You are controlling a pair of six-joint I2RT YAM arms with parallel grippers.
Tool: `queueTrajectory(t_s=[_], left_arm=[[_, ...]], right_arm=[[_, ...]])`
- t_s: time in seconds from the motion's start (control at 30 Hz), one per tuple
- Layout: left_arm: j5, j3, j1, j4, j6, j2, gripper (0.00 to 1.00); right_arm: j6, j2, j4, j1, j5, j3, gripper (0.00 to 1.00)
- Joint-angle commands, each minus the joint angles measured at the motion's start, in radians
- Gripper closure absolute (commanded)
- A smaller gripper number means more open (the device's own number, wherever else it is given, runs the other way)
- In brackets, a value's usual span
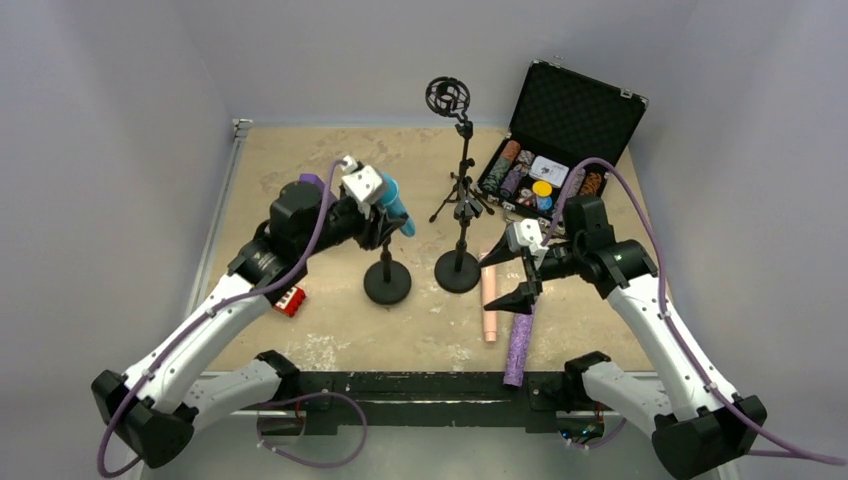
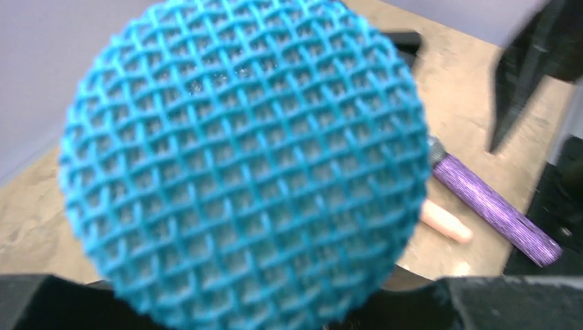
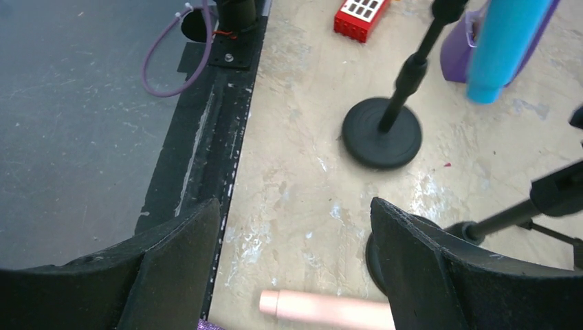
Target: Attach the microphones to the stand
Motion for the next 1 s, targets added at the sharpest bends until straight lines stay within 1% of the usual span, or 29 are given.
queueTrajectory(t_s=[0.0,0.17,0.3,0.47,0.67,0.77,0.8,0.83,0.87,0.9,0.97], left_arm=[[-0.067,0.208,0.085,0.116,0.042,0.149,0.77],[-0.065,0.423,0.204,0.164,0.039,0.376,0.77],[-0.06,0.576,0.284,0.184,0.036,0.53,0.77],[-0.083,0.724,0.341,0.198,0.017,0.7,0.77],[-0.109,0.813,0.374,0.239,0.019,0.833,0.76],[-0.116,0.811,0.382,0.233,0.022,0.857,0.74],[-0.117,0.808,0.383,0.229,0.021,0.858,0.72],[-0.118,0.801,0.383,0.225,0.018,0.856,0.67],[-0.117,0.794,0.383,0.223,0.016,0.851,0.63],[-0.121,0.784,0.383,0.222,0.013,0.843,0.52],[-0.132,0.76,0.385,0.222,0.007,0.828,0.4]], right_arm=[[0.0,-0.04,-0.006,-0.068,-0.065,-0.019,0.17],[0.003,-0.065,0.006,-0.121,-0.087,-0.04,0.17],[0.003,-0.074,0.009,-0.153,-0.098,-0.055,0.17],[0.002,-0.074,0.008,-0.178,-0.108,-0.06,0.17],[0.001,-0.072,0.01,-0.199,-0.118,-0.065,0.17],[0.003,-0.071,0.013,-0.206,-0.124,-0.069,0.17],[0.003,-0.069,0.013,-0.208,-0.126,-0.068,0.17],[0.003,-0.068,0.013,-0.211,-0.128,-0.069,0.17],[0.003,-0.069,0.014,-0.211,-0.129,-0.07,0.17],[0.002,-0.067,0.015,-0.213,-0.129,-0.071,0.17],[0.003,-0.062,0.016,-0.212,-0.13,-0.071,0.17]])
